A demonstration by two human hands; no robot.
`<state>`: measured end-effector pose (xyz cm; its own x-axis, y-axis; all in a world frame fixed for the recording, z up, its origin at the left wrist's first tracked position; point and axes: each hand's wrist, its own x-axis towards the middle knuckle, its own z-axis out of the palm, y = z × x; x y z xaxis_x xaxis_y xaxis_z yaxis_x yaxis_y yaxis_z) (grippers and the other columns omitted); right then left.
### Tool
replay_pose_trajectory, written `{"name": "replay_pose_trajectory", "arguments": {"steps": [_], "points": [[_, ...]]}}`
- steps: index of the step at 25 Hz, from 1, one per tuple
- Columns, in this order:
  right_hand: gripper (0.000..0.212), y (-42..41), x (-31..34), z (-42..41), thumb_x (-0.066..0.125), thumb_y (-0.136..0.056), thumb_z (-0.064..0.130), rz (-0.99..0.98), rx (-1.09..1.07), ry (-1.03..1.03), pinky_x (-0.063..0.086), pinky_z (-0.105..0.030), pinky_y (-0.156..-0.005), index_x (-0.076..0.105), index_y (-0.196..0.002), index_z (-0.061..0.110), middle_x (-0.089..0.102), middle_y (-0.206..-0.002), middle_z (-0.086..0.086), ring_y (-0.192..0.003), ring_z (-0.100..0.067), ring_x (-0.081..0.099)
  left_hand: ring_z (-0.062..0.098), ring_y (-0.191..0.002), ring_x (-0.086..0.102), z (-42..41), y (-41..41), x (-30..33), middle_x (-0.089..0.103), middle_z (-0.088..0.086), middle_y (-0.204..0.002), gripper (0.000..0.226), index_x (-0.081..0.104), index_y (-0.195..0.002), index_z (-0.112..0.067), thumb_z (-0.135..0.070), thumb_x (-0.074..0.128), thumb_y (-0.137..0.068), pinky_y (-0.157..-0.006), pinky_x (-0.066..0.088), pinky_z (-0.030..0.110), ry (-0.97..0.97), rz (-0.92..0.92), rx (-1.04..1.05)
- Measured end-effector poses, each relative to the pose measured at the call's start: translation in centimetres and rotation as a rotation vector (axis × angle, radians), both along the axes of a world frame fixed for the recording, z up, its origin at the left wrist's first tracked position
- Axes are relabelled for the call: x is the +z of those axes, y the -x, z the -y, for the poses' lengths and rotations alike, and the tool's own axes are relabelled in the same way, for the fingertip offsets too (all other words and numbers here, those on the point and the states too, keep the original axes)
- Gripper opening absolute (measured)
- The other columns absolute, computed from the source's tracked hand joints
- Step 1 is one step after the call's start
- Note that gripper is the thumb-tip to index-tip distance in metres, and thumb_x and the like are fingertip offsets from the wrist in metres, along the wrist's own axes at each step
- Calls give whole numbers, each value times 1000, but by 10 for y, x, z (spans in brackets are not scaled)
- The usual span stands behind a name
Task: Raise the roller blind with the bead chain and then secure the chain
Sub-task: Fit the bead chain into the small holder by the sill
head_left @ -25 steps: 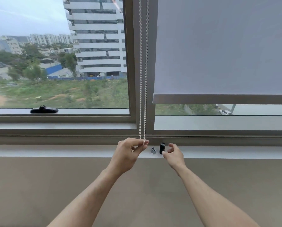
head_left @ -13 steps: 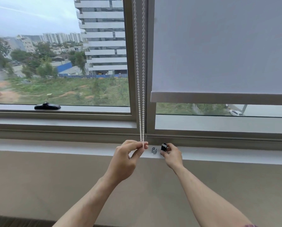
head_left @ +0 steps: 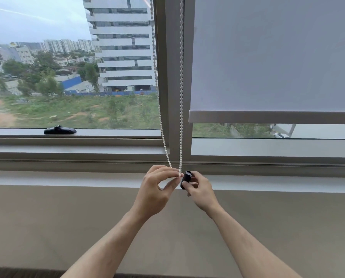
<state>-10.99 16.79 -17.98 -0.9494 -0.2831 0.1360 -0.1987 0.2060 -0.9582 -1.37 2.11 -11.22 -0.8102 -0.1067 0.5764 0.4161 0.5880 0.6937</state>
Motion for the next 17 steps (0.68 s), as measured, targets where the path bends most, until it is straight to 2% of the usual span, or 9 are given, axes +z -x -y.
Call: {"name": "replay_pose_trajectory", "arguments": {"steps": [2,6,9,13,17], "points": [[18,-12,13,5,67,-90,17,-28,94,3,58,-43,-75,66,-107,24,72,-98,-4,-86,-28,70,8,-109,59,1,-2,1,72,-10,-104,12,79,-93,-16,-10,74,-84,-94,44,19,-34,9,2],[21,-30,36,12,66,-89,19,-100,225,58,55,-27,-69,68,-103,35,71,-92,4,-72,-11,67,3,-110,60,7,-3,3,67,-10,-111,14,79,-94,-14,-6,74,-84,-92,42,11,-146,40,-49],[19,-36,46,14,66,-89,20,-149,247,73,52,-22,-66,68,-100,36,71,-82,11,-66,-7,64,5,-110,62,13,-6,4,67,-4,-115,15,79,-93,-16,-6,73,-84,-93,44,14,-181,51,-93],[17,-43,50,18,68,-78,31,-177,171,107,53,-25,-62,69,-94,35,70,-80,8,-62,-12,64,9,-112,62,15,-7,6,68,-4,-117,21,78,-92,-29,-9,75,-84,-96,46,23,-233,38,-116],[17,-48,51,23,71,-78,33,-205,77,116,58,-37,-59,67,-95,33,72,-80,-1,-64,-14,67,9,-113,63,14,-6,6,68,-6,-117,22,79,-93,-30,-10,75,-84,-99,49,32,-262,43,-128]]}}
